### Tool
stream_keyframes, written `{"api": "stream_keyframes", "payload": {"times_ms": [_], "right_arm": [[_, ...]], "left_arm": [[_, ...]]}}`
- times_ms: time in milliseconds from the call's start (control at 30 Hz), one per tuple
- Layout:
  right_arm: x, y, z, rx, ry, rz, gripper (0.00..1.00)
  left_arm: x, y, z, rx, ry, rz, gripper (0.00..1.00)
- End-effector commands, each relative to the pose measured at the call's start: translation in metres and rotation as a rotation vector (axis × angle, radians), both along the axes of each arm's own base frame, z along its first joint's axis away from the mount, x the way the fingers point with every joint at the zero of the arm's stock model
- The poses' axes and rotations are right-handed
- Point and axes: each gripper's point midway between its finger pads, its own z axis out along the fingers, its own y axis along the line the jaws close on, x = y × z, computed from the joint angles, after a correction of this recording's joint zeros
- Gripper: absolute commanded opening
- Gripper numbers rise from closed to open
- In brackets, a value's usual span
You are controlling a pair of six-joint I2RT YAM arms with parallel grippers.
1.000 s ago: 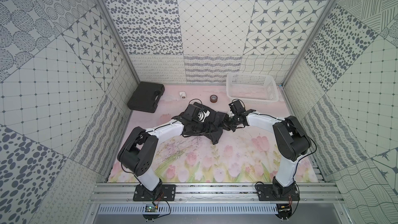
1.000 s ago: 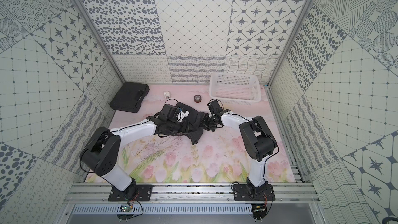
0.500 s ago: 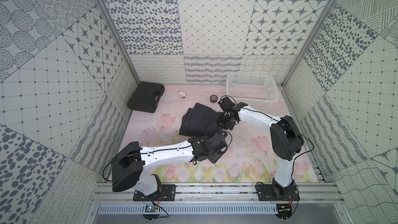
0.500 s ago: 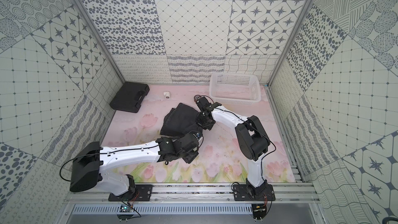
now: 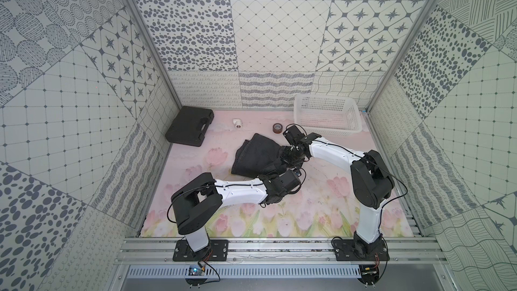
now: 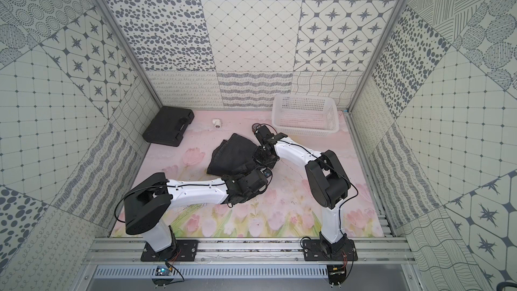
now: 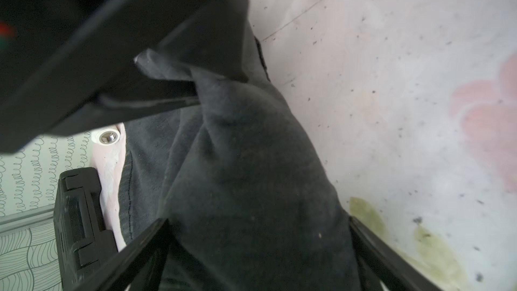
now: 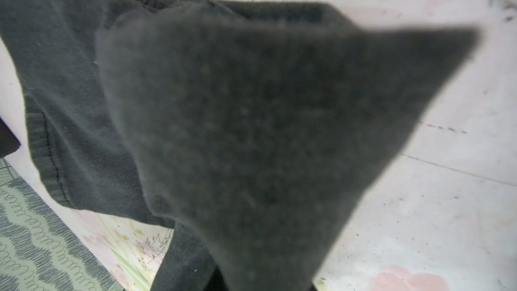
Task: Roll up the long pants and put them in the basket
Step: Roll the long pant at the center of the board.
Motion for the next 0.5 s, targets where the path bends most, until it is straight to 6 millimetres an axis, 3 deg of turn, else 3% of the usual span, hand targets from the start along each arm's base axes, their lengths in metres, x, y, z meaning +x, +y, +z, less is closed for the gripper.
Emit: {"api": "stream_keyframes", "payload": {"times_ms": [0,33,100,200,233,333,467], "right_arm": [[0.000,0.031,0.017,0.135,-0.012,0.090,0.00],[0.001,0.032,0.018,0.151,-0.013,0.097,0.00],[0.003,0.035,0.019,0.176,-0.019,0.107,0.05],[0.007,0.036,0.021,0.226,-0.027,0.114,0.14],[0.009,0.036,0.021,0.238,-0.027,0.115,0.16],[0.013,0.037,0.026,0.266,-0.043,0.145,0.25],[0.026,0.032,0.055,0.342,-0.156,0.183,0.49]], "left_arm": [[0.018,-0.030,0.012,-0.155,0.023,-0.061,0.99],[0.019,-0.031,0.012,-0.205,0.057,-0.043,0.99],[0.016,-0.030,0.011,-0.315,0.160,-0.003,0.81],[0.012,-0.025,0.008,-0.467,0.274,0.048,0.26],[0.011,-0.023,0.008,-0.523,0.310,0.069,0.00],[0.007,-0.019,0.007,-0.635,0.361,0.092,0.00],[0.008,0.001,0.008,-0.826,0.424,0.229,0.00]]}}
